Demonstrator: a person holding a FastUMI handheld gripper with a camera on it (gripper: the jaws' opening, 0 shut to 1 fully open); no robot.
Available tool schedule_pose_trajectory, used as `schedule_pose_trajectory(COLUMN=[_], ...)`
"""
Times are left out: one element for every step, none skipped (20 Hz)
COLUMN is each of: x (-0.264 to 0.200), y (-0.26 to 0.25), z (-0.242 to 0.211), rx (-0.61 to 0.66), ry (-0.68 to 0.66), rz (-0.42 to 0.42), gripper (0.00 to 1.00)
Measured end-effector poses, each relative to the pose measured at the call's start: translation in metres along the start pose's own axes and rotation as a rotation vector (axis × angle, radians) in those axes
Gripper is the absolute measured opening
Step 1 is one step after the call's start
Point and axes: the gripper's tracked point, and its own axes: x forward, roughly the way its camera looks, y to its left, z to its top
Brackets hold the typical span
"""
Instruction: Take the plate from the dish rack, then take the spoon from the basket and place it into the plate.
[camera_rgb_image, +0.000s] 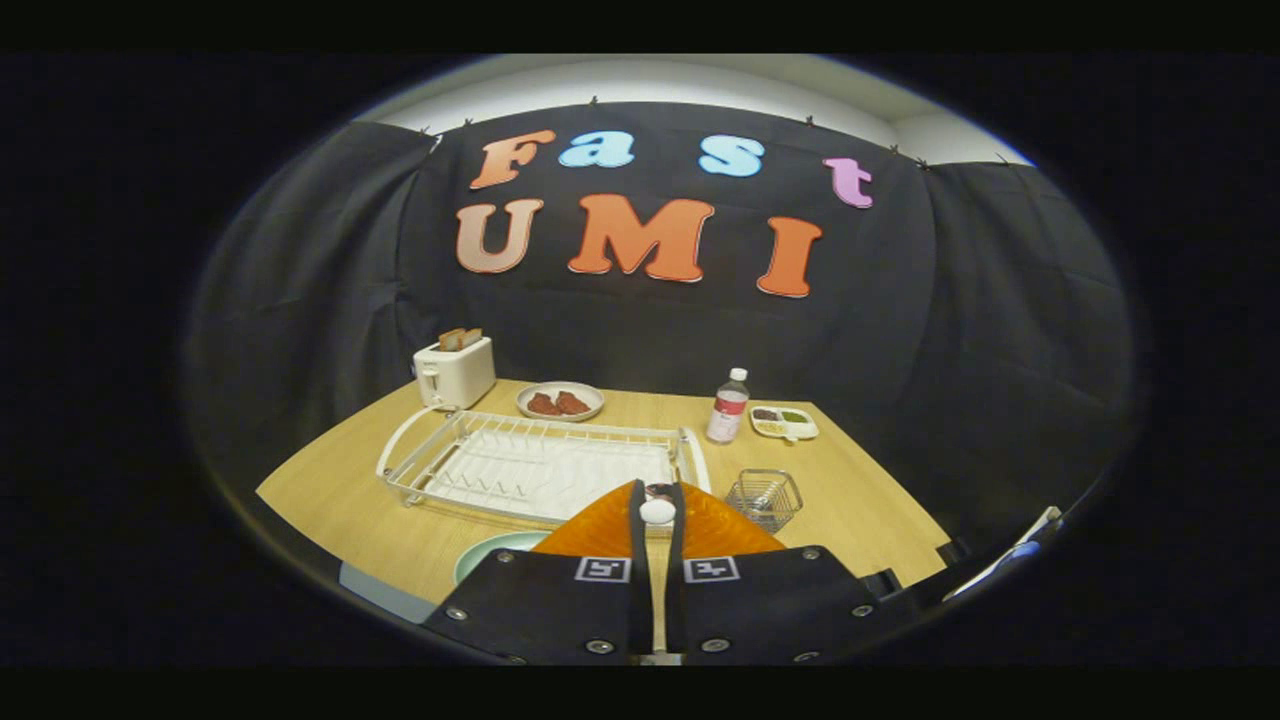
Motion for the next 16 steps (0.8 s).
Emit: schedule_pose_trajectory(x=[-0.005, -0.008, -0.009, -0.008, -0.008, -0.007, -0.006, -0.005, -0.003, 0.000, 0.002, 0.004, 0.007, 0.009, 0.012, 0.015], y=[0.008, 0.016, 0.021, 0.028, 0.035, 0.040, 0.044, 0.049, 0.055, 0.060, 0.064, 0.069, 0.075, 0.079, 0.084, 0.089], z=[-0.001, -0.004, -0.009, -0.013, -0.018, -0.023, -0.026, -0.030, -0.036, -0.042, -0.048, -0.053, -0.058, -0.063, -0.068, -0.073], rx=[0.001, 0.002, 0.002, 0.001, 0.002, 0.002, 0.000, -0.004, -0.011, -0.017, -0.024, -0.028, -0.031, -0.035, -0.038, -0.042], ry=[0.004, 0.010, 0.019, 0.029, 0.039, 0.051, 0.060, 0.068, 0.077, 0.091, 0.106, 0.120, 0.131, 0.141, 0.149, 0.162], rz=[0.017, 0.035, 0.048, 0.060, 0.073, 0.085, 0.099, 0.113, 0.128, 0.141, 0.153, 0.164, 0.175, 0.186, 0.197, 0.206], gripper=[0.05, 0.05, 0.05, 0.05, 0.05, 0.05, 0.05, 0.05, 0.05, 0.05, 0.05, 0.05, 0.05, 0.05, 0.05, 0.05])
